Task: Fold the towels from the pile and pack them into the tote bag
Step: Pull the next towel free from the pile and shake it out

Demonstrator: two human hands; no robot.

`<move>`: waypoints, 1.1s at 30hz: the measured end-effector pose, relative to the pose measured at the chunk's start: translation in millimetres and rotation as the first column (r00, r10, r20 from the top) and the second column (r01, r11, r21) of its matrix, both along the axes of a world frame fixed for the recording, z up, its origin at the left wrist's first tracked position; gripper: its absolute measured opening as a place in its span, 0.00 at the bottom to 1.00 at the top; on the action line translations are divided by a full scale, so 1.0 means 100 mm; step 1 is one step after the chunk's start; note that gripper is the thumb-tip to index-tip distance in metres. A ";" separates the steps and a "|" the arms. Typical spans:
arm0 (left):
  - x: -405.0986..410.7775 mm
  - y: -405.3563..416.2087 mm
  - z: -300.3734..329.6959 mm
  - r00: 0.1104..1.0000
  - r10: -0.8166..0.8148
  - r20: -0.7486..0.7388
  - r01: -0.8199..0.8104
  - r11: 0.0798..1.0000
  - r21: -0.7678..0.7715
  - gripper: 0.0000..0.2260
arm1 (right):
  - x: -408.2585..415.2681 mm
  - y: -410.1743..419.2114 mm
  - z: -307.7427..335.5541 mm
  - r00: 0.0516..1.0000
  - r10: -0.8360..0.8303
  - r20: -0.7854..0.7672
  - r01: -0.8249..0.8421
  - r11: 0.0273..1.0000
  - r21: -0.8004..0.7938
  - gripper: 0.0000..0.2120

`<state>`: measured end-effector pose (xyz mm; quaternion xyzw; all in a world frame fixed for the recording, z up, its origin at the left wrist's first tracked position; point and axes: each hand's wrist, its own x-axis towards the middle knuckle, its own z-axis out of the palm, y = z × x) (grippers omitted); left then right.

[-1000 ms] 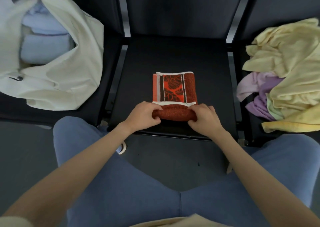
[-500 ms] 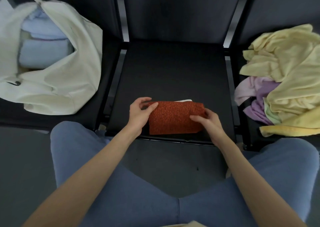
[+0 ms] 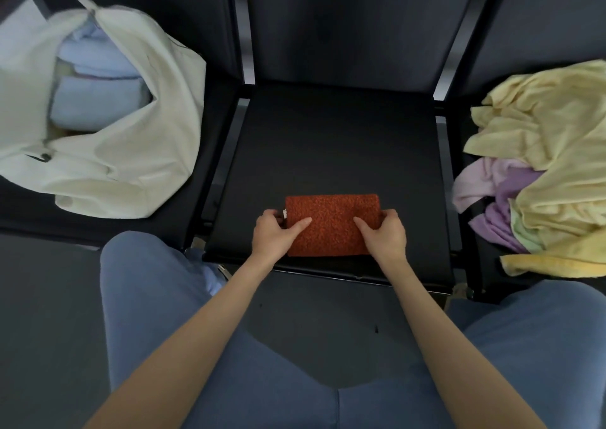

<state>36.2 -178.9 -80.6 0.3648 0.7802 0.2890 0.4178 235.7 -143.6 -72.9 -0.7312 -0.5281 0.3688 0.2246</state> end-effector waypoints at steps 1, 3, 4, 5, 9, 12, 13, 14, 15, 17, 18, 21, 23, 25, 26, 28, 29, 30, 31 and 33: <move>-0.01 0.01 -0.04 0.999 -0.022 -0.032 0.021 0.999 -0.037 0.35 | -0.03 -0.01 0.00 0.999 -0.018 0.034 0.019 1.000 -0.017 0.27; 0.00 0.03 -0.08 0.990 -0.088 -0.108 0.077 0.991 -0.108 0.34 | -0.08 -0.01 0.02 0.993 -0.008 0.115 0.016 0.998 -0.066 0.28; 0.02 0.05 -0.08 0.985 -0.110 -0.132 0.091 0.986 -0.143 0.32 | -0.09 -0.01 0.04 0.991 0.003 0.137 0.012 0.994 -0.107 0.26; 0.04 0.06 -0.07 0.984 -0.113 -0.137 0.091 0.983 -0.157 0.29 | -0.10 0.01 0.05 0.991 0.006 0.137 0.014 0.989 -0.147 0.24; 0.04 0.09 0.07 0.999 0.022 0.039 -0.018 0.992 -0.122 0.18 | -0.16 0.11 0.08 0.999 -0.029 0.036 0.035 0.982 -0.185 0.15; -0.21 0.07 0.25 0.968 0.160 0.192 -0.154 0.987 -0.047 0.15 | -0.43 0.14 0.16 0.999 -0.004 -0.047 -0.002 0.990 -0.140 0.14; -0.35 0.05 0.35 0.949 0.202 0.241 -0.207 0.978 -0.005 0.14 | -0.57 0.15 0.21 0.994 0.002 -0.108 -0.016 0.991 -0.133 0.13; -0.52 0.04 0.44 0.936 0.228 0.267 -0.245 0.969 0.029 0.13 | -0.72 0.16 0.28 0.982 0.009 -0.191 -0.034 0.991 -0.129 0.14; -0.68 0.01 0.56 0.924 0.249 0.289 -0.277 0.959 0.062 0.13 | -0.89 0.18 0.35 0.959 0.013 -0.282 -0.051 0.990 -0.129 0.17; -1.09 -0.03 0.77 0.903 0.279 0.327 -0.324 0.941 0.094 0.16 | -1.25 0.21 0.52 0.893 0.044 -0.449 -0.109 0.987 -0.120 0.22; -1.30 -0.05 0.89 0.892 0.295 0.341 -0.347 0.932 0.101 0.18 | -1.42 0.23 0.59 0.864 0.080 -0.498 -0.156 0.981 -0.112 0.23; -1.96 -0.09 1.17 0.859 0.334 0.388 -0.405 0.907 0.114 0.20 | -1.95 0.35 0.81 0.799 0.211 -0.563 -0.315 0.944 -0.093 0.22; -2.37 -0.10 1.31 0.849 0.368 0.378 -0.451 0.878 0.158 0.20 | -2.29 0.46 0.97 0.742 0.272 -0.612 -0.422 0.900 -0.112 0.19; -2.73 -0.07 1.42 0.852 0.404 0.334 -0.492 0.835 0.247 0.21 | -2.63 0.60 1.12 0.658 0.324 -0.679 -0.513 0.853 -0.090 0.12; -2.90 -0.02 1.46 0.851 0.426 0.306 -0.511 0.807 0.296 0.21 | -2.80 0.67 1.19 0.628 0.370 -0.685 -0.543 0.839 -0.045 0.10; -3.21 0.14 1.56 0.855 0.451 0.255 -0.518 0.760 0.393 0.22 | -3.18 0.85 1.29 0.610 0.468 -0.640 -0.547 0.833 0.087 0.11; -3.36 0.24 1.60 0.863 0.455 0.218 -0.503 0.743 0.441 0.22 | -3.38 0.95 1.31 0.619 0.504 -0.602 -0.528 0.835 0.156 0.14; -3.50 0.36 1.64 0.874 0.456 0.168 -0.475 0.729 0.493 0.21 | -3.59 1.05 1.34 0.632 0.531 -0.565 -0.506 0.834 0.218 0.16; -3.62 0.47 1.67 0.886 0.452 0.107 -0.433 0.722 0.539 0.20 | -3.78 1.14 1.36 0.654 0.543 -0.527 -0.477 0.837 0.269 0.18; -3.87 0.71 1.67 0.899 0.438 -0.005 -0.351 0.727 0.590 0.18 | -4.14 1.29 1.36 0.705 0.559 -0.436 -0.437 0.827 0.353 0.21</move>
